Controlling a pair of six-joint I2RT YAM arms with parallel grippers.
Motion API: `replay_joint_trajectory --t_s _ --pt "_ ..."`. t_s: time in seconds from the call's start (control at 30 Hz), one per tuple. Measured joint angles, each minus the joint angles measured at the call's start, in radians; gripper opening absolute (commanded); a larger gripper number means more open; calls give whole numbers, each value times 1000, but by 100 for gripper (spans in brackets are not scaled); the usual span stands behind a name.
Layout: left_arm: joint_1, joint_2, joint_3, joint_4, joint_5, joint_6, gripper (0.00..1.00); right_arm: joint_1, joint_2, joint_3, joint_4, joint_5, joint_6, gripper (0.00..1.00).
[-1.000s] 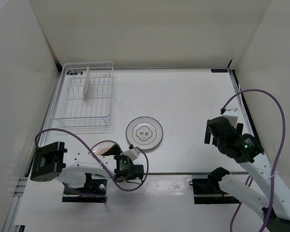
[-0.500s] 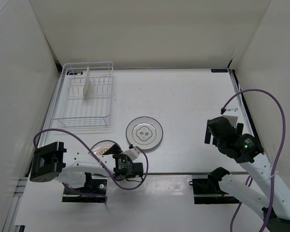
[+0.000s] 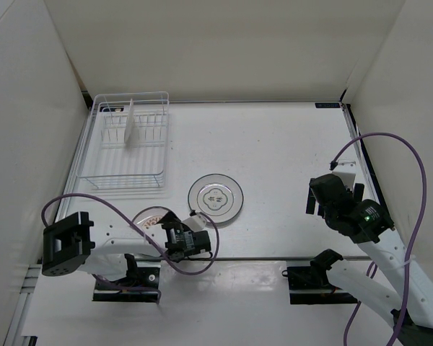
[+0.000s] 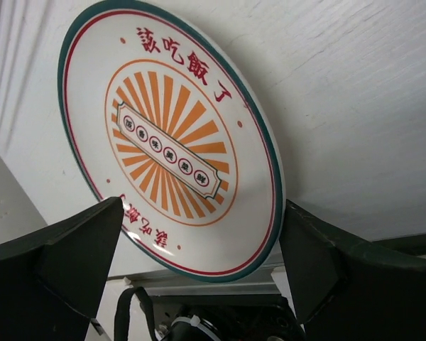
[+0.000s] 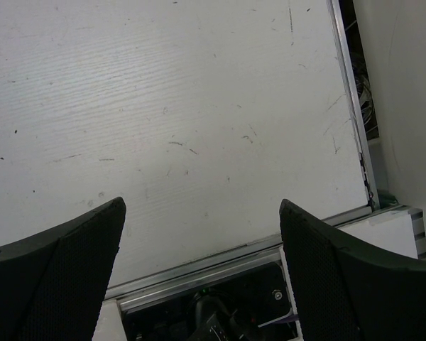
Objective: Unload the plates from the dish rack
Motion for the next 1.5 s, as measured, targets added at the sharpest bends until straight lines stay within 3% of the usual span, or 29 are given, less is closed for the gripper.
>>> replay_joint_trajectory --t_s 0.53,0.8,1.13,1.37,1.5 --pt "66 -183 -1 160 156 210 99 0 -3 0 -7 8 -10 90" --pt "66 -373 70 187 240 299 99 0 -9 -19 -11 7 -11 90" --pt "66 -498 138 188 270 391 92 0 -8 -19 -11 3 -11 90" --pt "72 -572 229 201 224 469 82 -1 -8 -22 -11 -5 -10 90" --pt "202 -577 285 217 222 523 79 -1 -4 -28 -10 -10 -10 90"
